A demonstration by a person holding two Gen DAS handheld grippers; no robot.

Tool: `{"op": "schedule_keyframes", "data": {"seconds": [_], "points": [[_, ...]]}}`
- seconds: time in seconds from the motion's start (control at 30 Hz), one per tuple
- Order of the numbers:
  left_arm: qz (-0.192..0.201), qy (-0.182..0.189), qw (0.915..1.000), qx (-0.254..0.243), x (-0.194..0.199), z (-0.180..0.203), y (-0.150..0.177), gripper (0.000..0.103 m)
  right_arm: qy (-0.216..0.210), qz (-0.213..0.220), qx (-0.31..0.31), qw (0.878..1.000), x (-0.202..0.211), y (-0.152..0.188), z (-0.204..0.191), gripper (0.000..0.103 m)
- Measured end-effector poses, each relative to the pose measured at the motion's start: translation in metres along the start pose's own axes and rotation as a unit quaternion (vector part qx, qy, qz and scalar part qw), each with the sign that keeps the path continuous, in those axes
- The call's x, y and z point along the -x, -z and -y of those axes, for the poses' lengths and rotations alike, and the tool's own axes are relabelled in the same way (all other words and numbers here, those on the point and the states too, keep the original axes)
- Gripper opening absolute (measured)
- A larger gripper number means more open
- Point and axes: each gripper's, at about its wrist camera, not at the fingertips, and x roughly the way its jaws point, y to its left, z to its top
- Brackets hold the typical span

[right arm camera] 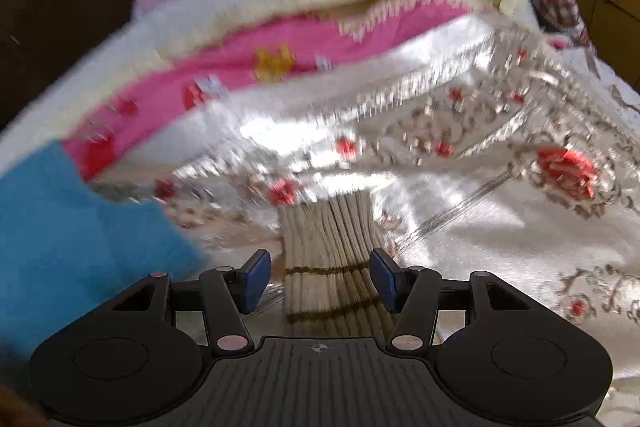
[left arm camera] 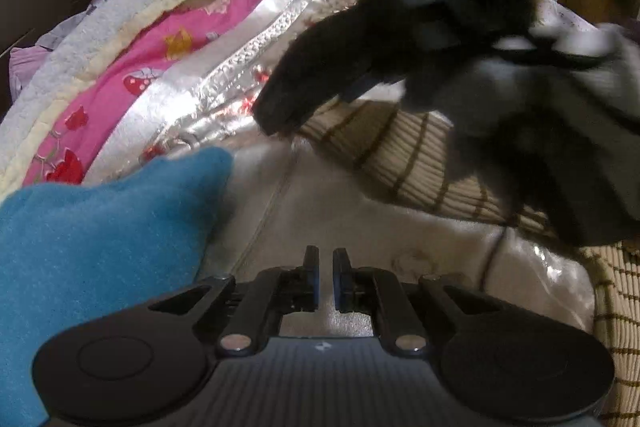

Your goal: Fold small clothes

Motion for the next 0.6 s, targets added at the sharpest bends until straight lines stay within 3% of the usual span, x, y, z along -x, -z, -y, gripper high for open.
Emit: {"op": "schedule_keyframes", "data": {"seconds": [0.07,0.1,0.13,0.17,0.27,0.37,0.5,0.6], "points": [[-0.004,0.001,1.0000,-0.005,0.000,0.001,0.004,0.017,-0.001,-0.019,-0.007,1.000,-0.015,0.002,0.000,0.050],[-0.005,0.001,1.0000,-0.008,0.000,0.001,0.006,0.017,0.004,-0.017,-0.007,1.000,-0.016,0.004,0.000,0.043],[-0.007,0.001,0.9999,-0.010,0.001,0.002,0.006,0.017,0.013,-0.012,-0.004,1.000,-0.014,0.007,-0.001,0.032],[-0.008,0.000,0.9999,-0.015,0.001,0.004,0.007,0.017,0.022,-0.010,-0.003,1.000,-0.009,0.009,0.000,0.011],[-0.005,0.004,0.9997,-0.023,0.005,0.012,0.002,0.017,0.008,0.018,-0.043,0.999,0.025,0.013,0.020,0.009],[0.011,0.017,0.9991,-0.036,0.014,0.031,-0.006,0.017,-0.009,0.071,-0.113,0.991,0.089,0.028,0.055,0.009],[0.043,0.046,0.9950,-0.077,0.033,0.080,-0.019,0.017,0.008,0.138,-0.206,0.969,0.187,0.072,0.114,0.009],[0.066,0.070,0.9893,-0.109,0.046,0.126,-0.024,0.017,0.031,0.171,-0.275,0.946,0.254,0.123,0.156,0.009]]}}
